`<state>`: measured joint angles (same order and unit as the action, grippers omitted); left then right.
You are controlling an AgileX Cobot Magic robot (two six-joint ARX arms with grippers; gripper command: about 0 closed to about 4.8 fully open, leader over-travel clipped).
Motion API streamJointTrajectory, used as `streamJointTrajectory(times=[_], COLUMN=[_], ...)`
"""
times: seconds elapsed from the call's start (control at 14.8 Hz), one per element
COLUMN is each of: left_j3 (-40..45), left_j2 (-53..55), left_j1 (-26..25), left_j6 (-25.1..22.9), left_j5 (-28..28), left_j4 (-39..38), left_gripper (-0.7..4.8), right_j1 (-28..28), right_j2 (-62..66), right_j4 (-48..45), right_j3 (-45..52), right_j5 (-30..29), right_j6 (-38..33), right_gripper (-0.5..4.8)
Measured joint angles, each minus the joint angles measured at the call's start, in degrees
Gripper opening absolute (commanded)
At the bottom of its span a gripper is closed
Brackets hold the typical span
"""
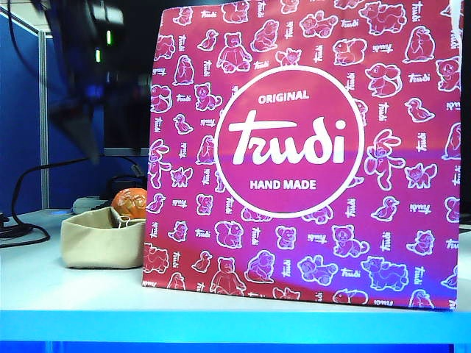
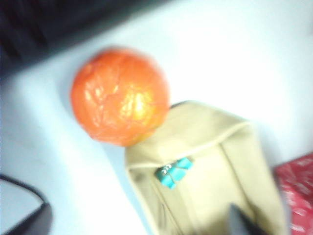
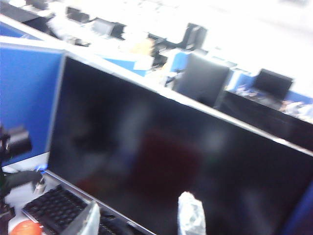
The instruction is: Open the paper bag and put two oranges into the paper bag.
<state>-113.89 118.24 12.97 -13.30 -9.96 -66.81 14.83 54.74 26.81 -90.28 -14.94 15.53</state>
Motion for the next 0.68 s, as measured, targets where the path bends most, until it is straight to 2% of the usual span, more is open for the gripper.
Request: streamJointTrajectory(times=[0.27, 0.68], left_j3=[0.0, -0.2], left_j2=[2.5, 8.1], left_j1=[0.2, 0.3], left_j6=[1.4, 3.1], left_j5=[-1.5, 0.2], left_j4=[3.3, 8.6], left_gripper=[4.79, 4.79], right_j1=[0.0, 0.0], right_j2=[-1.7, 0.0], right_j4=[3.9, 7.0], right_j3=[0.0, 0.3], right_j5=[1.0, 0.8], right_j6=[0.0, 0.0], right_gripper=[2.12, 2.12])
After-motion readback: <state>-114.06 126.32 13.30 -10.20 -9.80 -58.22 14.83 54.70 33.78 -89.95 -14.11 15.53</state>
